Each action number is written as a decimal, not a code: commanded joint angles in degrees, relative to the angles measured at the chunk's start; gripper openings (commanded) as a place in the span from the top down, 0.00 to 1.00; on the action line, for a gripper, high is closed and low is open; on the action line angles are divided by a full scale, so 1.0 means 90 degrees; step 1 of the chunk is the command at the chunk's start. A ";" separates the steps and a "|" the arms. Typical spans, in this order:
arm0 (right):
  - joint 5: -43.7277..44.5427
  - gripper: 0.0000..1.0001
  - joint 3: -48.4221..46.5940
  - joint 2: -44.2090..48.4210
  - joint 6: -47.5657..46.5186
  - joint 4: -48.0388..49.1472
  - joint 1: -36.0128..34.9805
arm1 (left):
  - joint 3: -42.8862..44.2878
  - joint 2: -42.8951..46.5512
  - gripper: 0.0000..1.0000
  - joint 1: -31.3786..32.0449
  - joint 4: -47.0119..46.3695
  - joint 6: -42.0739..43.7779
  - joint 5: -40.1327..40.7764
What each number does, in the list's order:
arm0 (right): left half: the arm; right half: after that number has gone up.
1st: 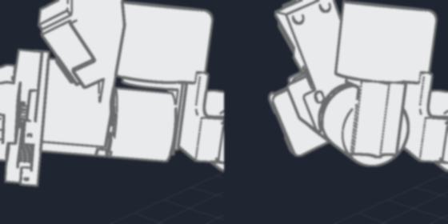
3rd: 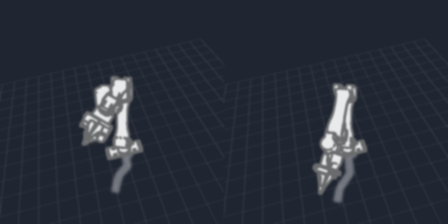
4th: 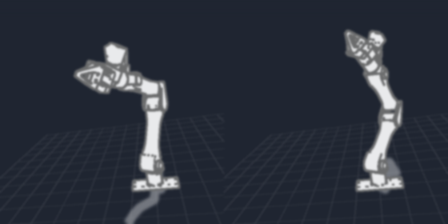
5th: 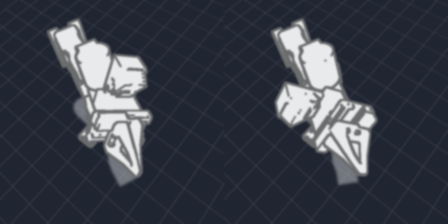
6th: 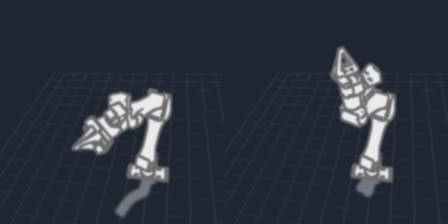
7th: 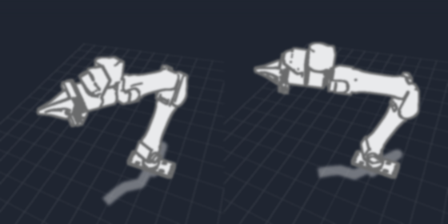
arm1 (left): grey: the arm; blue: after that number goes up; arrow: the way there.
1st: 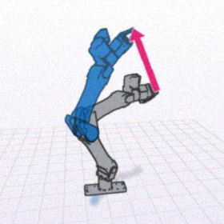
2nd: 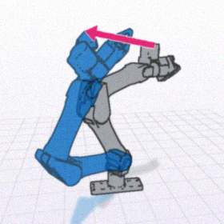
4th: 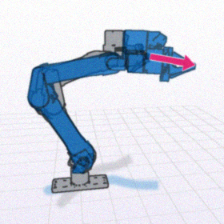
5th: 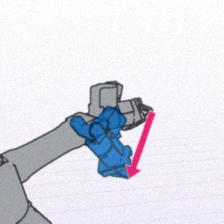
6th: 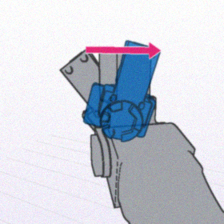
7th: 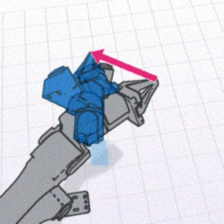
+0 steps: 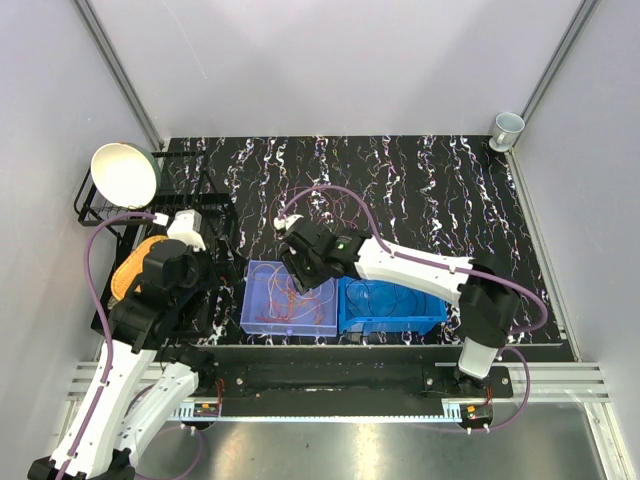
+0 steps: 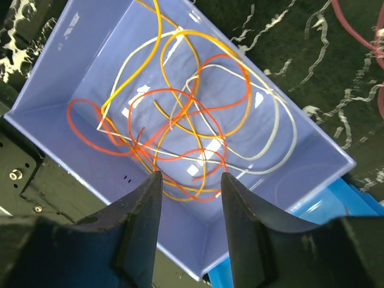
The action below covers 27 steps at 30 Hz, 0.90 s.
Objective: Untangle the cables
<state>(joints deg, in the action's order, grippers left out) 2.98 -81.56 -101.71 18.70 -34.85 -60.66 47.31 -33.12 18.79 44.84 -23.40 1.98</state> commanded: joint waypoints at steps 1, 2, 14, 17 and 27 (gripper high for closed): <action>0.0323 0.50 -0.0537 0.0588 -0.0115 -0.0522 -0.0066 | 0.0017 -0.0040 0.01 -0.0017 -0.0343 0.0012 0.0171; 0.0410 0.49 -0.0615 0.0714 -0.0115 -0.0629 -0.0066 | 0.0017 -0.0040 0.01 -0.0027 -0.0343 0.0002 0.0181; 0.1562 0.43 -0.0577 0.1662 -0.0086 -0.0991 -0.0056 | 0.0192 -0.0712 0.02 0.0129 -0.0421 -0.0183 0.0444; 0.1961 0.38 -0.0421 0.1789 0.0031 -0.0991 -0.0056 | 0.0348 -0.1073 0.02 0.0295 -0.0577 -0.0291 0.0464; 0.1876 0.04 0.0448 0.2541 0.0647 -0.0708 0.0811 | 0.1431 -0.2910 0.01 0.1272 -0.1144 -0.0320 0.0903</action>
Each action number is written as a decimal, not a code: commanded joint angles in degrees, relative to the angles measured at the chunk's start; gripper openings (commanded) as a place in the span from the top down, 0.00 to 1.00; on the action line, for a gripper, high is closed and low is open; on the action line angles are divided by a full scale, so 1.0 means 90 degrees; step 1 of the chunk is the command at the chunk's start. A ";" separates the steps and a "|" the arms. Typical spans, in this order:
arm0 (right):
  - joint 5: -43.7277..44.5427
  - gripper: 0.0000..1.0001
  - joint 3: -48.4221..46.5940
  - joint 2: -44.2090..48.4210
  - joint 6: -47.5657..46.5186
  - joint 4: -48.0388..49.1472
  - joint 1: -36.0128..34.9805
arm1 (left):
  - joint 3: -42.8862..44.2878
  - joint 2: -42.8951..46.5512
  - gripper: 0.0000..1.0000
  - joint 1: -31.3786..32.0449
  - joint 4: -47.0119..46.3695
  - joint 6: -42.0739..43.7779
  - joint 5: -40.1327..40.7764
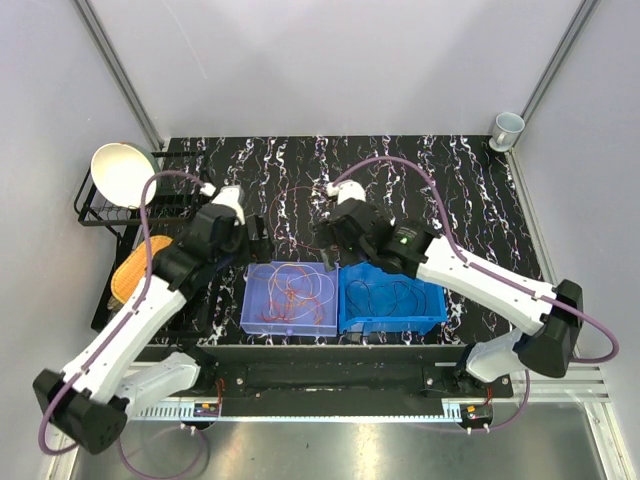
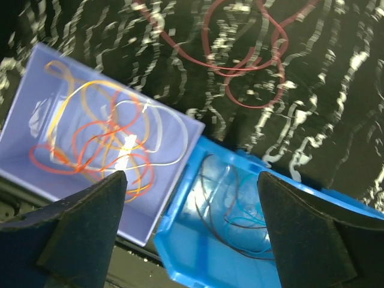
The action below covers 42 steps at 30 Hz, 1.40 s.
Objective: Untangle the cables
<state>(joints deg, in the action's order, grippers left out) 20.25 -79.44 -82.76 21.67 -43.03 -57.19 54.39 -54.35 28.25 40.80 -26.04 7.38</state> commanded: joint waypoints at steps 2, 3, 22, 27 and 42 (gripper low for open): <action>-0.0063 0.02 0.0388 0.0582 0.0375 0.0210 0.0543 | 0.0840 -0.1088 0.01 0.0308 -0.0861 -0.0017 0.0245; -0.0024 0.02 0.0447 0.0650 0.0414 0.0210 0.0698 | 0.1035 -0.1264 0.01 0.0337 -0.0919 -0.0007 0.0206; -0.0629 0.00 0.1453 0.1481 0.0541 0.0493 0.1764 | 0.4140 -0.5884 0.01 0.0484 -0.1486 0.0764 0.0040; -0.0766 0.00 0.1561 0.1364 0.0493 0.0591 0.1813 | 0.4571 -0.6627 0.01 0.0494 -0.1505 0.0823 -0.0029; -0.1117 0.00 0.1717 0.1178 0.0463 0.0806 0.1911 | 0.5889 -0.8062 0.01 0.0650 -0.1145 0.0736 0.0322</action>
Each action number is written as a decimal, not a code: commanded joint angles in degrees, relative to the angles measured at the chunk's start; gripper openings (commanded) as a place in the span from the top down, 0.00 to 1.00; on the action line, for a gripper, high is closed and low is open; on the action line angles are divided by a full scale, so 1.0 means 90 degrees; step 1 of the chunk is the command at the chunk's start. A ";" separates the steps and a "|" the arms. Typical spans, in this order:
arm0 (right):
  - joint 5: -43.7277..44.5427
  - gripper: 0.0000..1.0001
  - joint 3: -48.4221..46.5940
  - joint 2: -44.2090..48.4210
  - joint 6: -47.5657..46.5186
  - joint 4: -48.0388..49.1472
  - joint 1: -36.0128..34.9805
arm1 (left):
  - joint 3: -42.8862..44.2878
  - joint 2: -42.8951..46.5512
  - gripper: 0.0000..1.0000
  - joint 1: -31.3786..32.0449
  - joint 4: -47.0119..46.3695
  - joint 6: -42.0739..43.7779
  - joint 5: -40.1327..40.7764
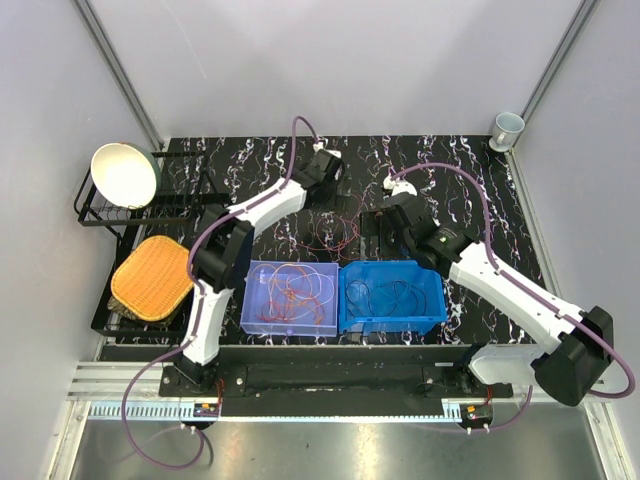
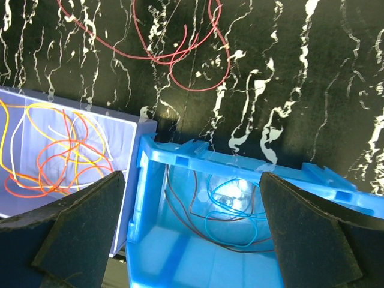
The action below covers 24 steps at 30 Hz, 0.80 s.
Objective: Untangle the cables
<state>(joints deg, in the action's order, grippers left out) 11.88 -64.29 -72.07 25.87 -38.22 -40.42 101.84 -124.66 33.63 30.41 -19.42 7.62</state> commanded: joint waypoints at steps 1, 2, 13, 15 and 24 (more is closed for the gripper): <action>-0.0206 0.00 0.0044 0.0010 -0.0003 0.0272 0.0068 | 0.0685 -0.0366 0.02 0.0053 0.0067 -0.0020 0.0403; -0.0216 0.00 0.0063 0.0020 -0.0003 0.0281 0.0068 | 0.0725 -0.0435 0.03 0.0053 0.0155 -0.0030 0.0442; -0.0587 0.00 0.0200 0.0049 0.0104 0.0418 0.0058 | 0.1155 -0.0943 0.13 0.0053 0.0429 -0.0167 0.0813; -0.0617 0.00 0.0210 0.0049 0.0114 0.0447 0.0068 | 0.1262 -0.1050 0.15 0.0053 0.0468 -0.0167 0.0833; -0.0714 0.00 0.0298 0.0069 0.0134 0.0487 0.0068 | 0.1116 -0.0856 0.16 0.0092 0.0391 -0.0283 0.1048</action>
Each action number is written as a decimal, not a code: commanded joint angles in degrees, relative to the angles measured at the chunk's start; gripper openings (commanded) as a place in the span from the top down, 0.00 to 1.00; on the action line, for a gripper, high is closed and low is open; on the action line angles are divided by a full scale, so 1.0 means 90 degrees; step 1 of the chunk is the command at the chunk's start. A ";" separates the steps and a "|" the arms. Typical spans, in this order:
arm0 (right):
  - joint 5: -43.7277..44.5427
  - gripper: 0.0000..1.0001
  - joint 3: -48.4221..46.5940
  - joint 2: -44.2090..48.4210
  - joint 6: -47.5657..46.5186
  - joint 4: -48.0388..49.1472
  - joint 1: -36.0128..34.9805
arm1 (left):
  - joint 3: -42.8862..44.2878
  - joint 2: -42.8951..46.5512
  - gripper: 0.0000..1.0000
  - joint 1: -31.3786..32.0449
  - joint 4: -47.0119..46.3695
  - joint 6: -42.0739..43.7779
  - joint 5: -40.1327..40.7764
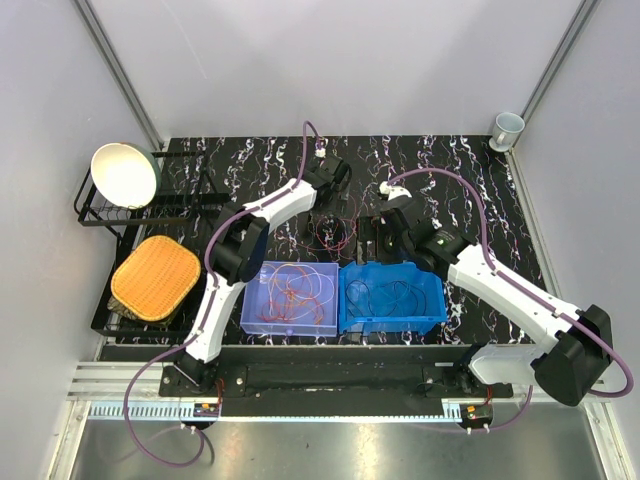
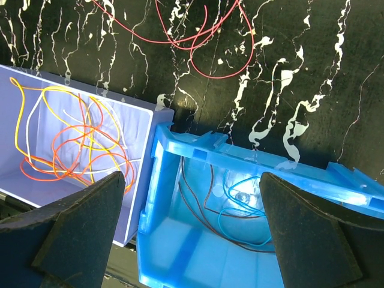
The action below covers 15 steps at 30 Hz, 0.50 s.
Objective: Untangle the cables
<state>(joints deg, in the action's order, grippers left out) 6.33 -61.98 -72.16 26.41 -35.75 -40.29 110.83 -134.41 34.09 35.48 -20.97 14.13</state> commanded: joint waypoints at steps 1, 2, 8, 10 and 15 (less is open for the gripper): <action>-0.0107 0.00 0.0040 0.0078 0.0083 0.0231 0.0053 | 0.0108 0.0256 0.15 0.0050 -0.0241 -0.0121 0.0353; -0.0107 0.00 0.0040 0.0069 0.0083 0.0232 0.0053 | 0.0089 0.0276 0.14 0.0051 -0.0261 -0.0160 0.0383; -0.0205 0.00 0.0079 0.0039 0.0083 0.0281 0.0053 | 0.0128 0.0286 0.13 0.0060 -0.0359 -0.0258 0.0500; -0.0215 0.00 0.0099 0.0030 0.0083 0.0280 0.0043 | 0.0147 0.0276 0.13 0.0070 -0.0378 -0.0258 0.0549; -0.0254 0.00 0.0119 0.0000 0.0063 0.0320 0.0053 | 0.0254 0.0169 0.14 0.0060 -0.0359 -0.0277 0.0598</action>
<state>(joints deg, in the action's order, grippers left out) 4.89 -60.97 -72.18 26.70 -34.76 -40.27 110.83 -134.41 34.41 34.54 -22.55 17.06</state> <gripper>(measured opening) 0.994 0.864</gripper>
